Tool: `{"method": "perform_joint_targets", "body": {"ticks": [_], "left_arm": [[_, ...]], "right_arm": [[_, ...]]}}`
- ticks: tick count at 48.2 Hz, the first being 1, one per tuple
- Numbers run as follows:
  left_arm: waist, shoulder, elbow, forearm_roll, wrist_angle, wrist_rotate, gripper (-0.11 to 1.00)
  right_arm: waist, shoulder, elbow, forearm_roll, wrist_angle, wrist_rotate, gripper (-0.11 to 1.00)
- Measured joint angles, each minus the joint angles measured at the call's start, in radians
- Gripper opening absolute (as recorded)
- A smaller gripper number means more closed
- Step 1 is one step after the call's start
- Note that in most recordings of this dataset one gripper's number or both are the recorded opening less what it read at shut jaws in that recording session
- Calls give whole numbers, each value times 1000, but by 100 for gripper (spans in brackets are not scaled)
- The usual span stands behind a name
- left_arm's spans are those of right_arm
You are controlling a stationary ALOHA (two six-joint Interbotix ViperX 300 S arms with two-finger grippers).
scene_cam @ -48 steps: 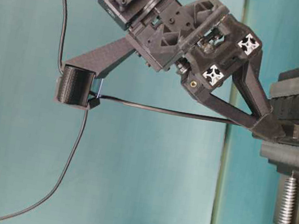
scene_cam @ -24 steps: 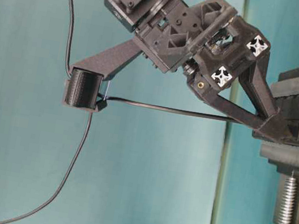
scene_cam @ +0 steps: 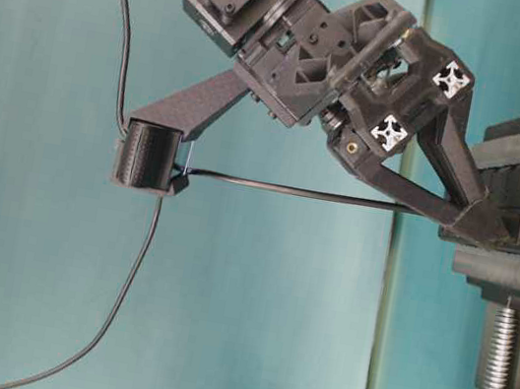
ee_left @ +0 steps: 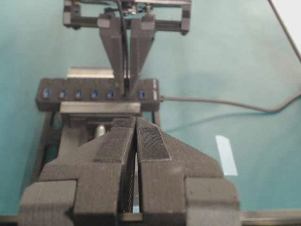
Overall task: Insert the USB into the second port from the front of the fixed hub.
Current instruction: 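Push the plug down into the second hub port with the right gripper, then open the right gripper and retract it away from the hub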
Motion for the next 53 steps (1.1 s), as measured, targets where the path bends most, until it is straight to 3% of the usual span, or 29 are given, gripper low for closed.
{"method": "perform_joint_targets", "body": {"ticks": [8, 13, 27, 53], "left_arm": [[0, 0, 0, 2, 0, 0, 0], [0, 0, 0, 2, -2, 0, 0], [0, 0, 0, 2, 0, 0, 0], [0, -2, 0, 0, 0, 0, 0]], "right_arm": [[2, -5, 3, 0, -11, 0, 11], [2, -6, 5, 2, -12, 0, 21], [20, -3, 8, 3, -23, 8, 91], [21, -14, 8, 2, -9, 11, 87]]}}
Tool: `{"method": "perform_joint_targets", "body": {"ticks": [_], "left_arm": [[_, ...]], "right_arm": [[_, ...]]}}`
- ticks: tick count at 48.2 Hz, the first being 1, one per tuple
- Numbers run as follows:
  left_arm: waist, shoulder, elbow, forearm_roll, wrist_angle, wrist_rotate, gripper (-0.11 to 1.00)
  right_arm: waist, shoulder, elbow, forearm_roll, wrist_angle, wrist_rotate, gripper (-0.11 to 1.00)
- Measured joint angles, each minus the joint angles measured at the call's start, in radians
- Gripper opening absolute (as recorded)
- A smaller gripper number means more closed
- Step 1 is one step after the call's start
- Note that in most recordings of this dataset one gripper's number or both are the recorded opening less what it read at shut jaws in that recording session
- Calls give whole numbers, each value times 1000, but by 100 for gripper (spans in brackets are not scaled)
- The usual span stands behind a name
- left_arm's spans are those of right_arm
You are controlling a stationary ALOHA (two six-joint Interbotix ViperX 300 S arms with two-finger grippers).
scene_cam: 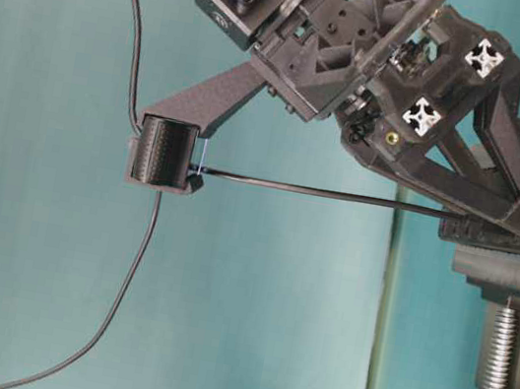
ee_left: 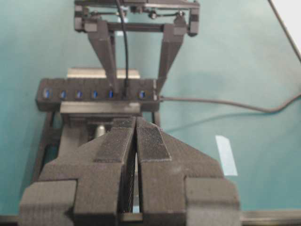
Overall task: Insert the USB into the second port from the front of the fixed hub.
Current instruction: 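Open the right gripper and retract it away from the hub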
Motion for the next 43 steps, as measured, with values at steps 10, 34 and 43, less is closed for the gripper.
{"method": "perform_joint_targets", "body": {"ticks": [10, 34, 43], "left_arm": [[0, 0, 0, 2, 0, 0, 0], [0, 0, 0, 0, 0, 0, 0], [0, 0, 0, 2, 0, -2, 0]], "right_arm": [[-5, -60, 18, 0, 15, 0, 87], [-8, -236, 124, 0, 15, 0, 87], [-8, -288, 161, 0, 14, 0, 87]]}}
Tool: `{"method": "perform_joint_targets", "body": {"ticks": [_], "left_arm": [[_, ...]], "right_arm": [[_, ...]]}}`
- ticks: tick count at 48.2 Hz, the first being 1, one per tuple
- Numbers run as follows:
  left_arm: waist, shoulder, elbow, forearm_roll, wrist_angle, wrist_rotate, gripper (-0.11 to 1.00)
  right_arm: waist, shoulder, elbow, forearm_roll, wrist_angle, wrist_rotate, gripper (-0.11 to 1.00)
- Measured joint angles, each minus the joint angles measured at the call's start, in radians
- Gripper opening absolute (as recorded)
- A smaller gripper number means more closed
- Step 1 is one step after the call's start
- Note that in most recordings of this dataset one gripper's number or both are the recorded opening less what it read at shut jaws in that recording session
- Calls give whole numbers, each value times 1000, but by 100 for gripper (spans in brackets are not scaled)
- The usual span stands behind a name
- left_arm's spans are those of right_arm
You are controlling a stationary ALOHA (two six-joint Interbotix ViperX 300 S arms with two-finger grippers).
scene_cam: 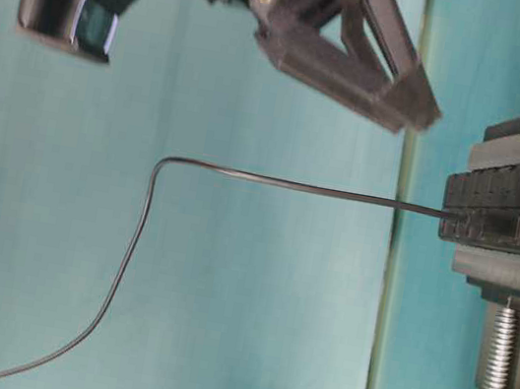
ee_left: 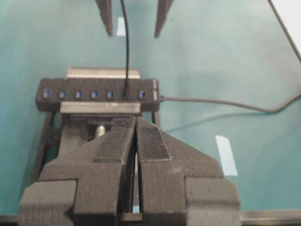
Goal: Insert the USB into the second port from the front of the fixed hub.
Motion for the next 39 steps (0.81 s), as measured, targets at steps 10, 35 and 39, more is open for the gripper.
{"method": "perform_joint_targets", "body": {"ticks": [10, 35, 39], "left_arm": [[0, 0, 0, 0, 0, 0, 0], [0, -2, 0, 0, 0, -3, 0], [0, -2, 0, 0, 0, 0, 0]], "right_arm": [[0, -54, 35, 0, -3, 0, 87], [0, -160, 133, 0, -129, 0, 87], [0, -161, 138, 0, -140, 0, 87]]}}
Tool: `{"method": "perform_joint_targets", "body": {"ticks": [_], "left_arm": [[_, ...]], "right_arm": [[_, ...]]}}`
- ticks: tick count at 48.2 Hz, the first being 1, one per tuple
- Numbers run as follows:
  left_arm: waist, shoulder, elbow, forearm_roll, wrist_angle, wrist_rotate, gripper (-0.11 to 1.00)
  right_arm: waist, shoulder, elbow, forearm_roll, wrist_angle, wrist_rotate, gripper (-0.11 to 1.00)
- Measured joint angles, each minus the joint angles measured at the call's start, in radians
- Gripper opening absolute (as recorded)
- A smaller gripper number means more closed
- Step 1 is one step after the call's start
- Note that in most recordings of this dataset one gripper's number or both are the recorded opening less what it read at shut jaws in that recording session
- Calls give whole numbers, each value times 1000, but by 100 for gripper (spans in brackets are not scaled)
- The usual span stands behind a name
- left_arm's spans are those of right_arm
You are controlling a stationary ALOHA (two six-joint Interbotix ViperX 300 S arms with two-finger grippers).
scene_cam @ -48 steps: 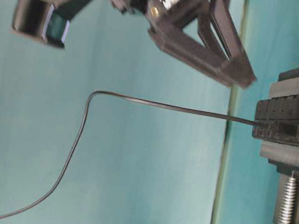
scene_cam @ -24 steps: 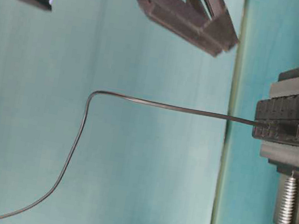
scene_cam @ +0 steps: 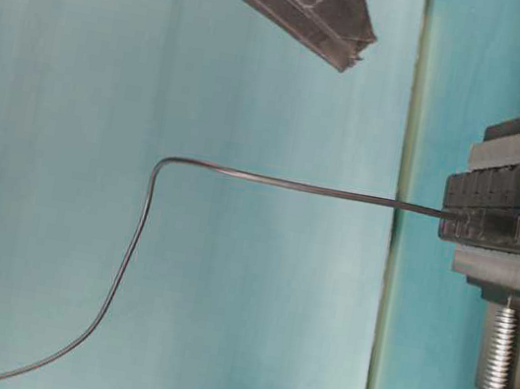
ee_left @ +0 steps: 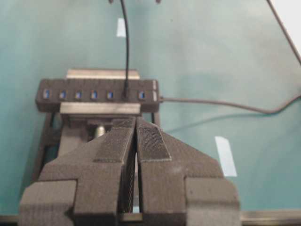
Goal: Insert the USB into the second port from the front of the fixed hub.
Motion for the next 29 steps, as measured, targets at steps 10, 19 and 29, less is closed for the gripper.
{"method": "perform_joint_targets", "body": {"ticks": [10, 19, 29], "left_arm": [[0, -2, 0, 0, 0, -3, 0], [0, 0, 0, 0, 0, -3, 0], [0, 0, 0, 0, 0, -3, 0]], "right_arm": [[0, -2, 3, 0, -5, 0, 87], [0, 0, 9, 0, -5, 0, 87], [0, 0, 11, 0, -5, 0, 87]]}}
